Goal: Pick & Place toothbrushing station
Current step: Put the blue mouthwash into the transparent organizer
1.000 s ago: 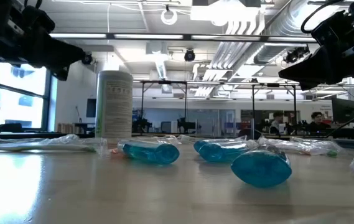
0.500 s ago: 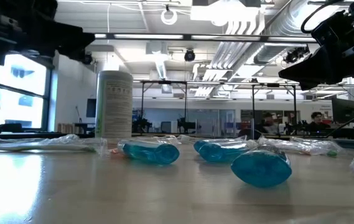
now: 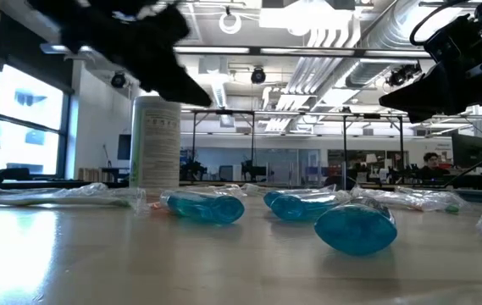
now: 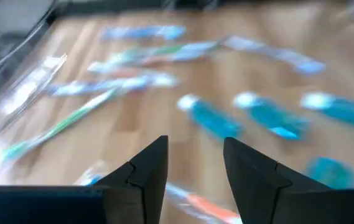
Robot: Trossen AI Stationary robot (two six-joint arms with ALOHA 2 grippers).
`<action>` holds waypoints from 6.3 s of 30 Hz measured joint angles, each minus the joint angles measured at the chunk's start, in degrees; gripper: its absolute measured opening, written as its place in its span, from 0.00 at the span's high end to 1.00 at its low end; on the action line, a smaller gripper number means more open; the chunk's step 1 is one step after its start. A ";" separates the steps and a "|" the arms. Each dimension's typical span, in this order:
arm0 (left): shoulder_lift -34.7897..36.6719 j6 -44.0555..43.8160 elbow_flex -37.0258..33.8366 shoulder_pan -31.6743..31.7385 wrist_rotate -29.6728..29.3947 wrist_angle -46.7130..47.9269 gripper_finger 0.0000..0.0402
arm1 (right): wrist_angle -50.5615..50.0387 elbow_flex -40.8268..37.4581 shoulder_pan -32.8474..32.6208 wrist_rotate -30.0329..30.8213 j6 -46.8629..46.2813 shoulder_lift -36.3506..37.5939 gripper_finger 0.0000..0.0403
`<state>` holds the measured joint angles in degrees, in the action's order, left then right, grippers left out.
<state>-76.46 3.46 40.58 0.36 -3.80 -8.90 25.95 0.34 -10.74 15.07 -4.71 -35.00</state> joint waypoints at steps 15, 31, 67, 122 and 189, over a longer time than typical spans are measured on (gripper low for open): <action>-27.70 -2.40 29.62 0.00 1.15 18.88 0.62 | -0.19 -0.02 0.00 -0.22 -0.02 -2.32 0.99; -30.60 -5.48 30.05 0.00 4.13 17.93 0.42 | 0.90 -0.02 0.00 -0.02 -0.15 -4.09 0.99; -42.38 -18.74 30.12 2.28 18.17 1.38 0.31 | 2.11 -0.02 0.00 0.00 0.00 -4.33 0.99; -26.71 11.34 29.92 -7.99 -9.07 -1.06 0.85 | 16.90 1.02 -1.93 -1.43 1.93 -6.63 0.56; -16.65 16.95 30.12 -13.56 -26.72 21.80 0.09 | 7.73 18.24 -6.25 20.61 4.38 -28.94 0.78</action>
<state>-93.12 20.40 70.70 -13.19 -30.52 12.90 33.68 18.57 -16.99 35.68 -0.33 -63.94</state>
